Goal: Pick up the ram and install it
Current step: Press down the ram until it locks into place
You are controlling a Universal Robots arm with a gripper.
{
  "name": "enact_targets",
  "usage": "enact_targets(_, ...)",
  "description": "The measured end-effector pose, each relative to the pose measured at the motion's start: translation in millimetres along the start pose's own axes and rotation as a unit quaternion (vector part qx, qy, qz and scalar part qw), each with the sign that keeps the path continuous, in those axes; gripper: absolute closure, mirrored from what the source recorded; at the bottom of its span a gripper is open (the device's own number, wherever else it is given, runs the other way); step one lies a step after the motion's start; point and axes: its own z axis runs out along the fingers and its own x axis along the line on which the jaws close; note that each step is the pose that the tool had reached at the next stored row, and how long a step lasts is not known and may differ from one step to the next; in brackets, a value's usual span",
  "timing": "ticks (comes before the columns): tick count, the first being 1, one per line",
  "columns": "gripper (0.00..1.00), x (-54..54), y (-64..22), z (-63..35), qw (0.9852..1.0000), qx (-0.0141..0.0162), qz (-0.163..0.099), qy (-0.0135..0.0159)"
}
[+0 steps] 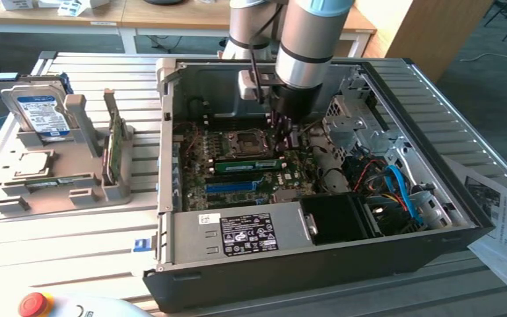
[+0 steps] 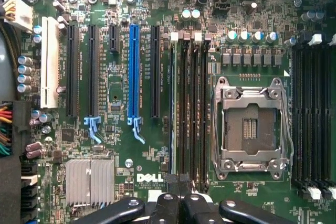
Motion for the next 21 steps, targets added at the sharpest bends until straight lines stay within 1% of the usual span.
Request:
enact_targets(10,0.9,-0.1,-11.3,-0.1,1.0,0.0,0.0,0.0)
enact_targets(16,0.9,-0.2,-11.6,0.3,1.0,0.0,0.0,-0.0001)
enact_targets(21,0.9,-0.1,-11.7,4.4,1.0,0.0,0.0,-0.0001)
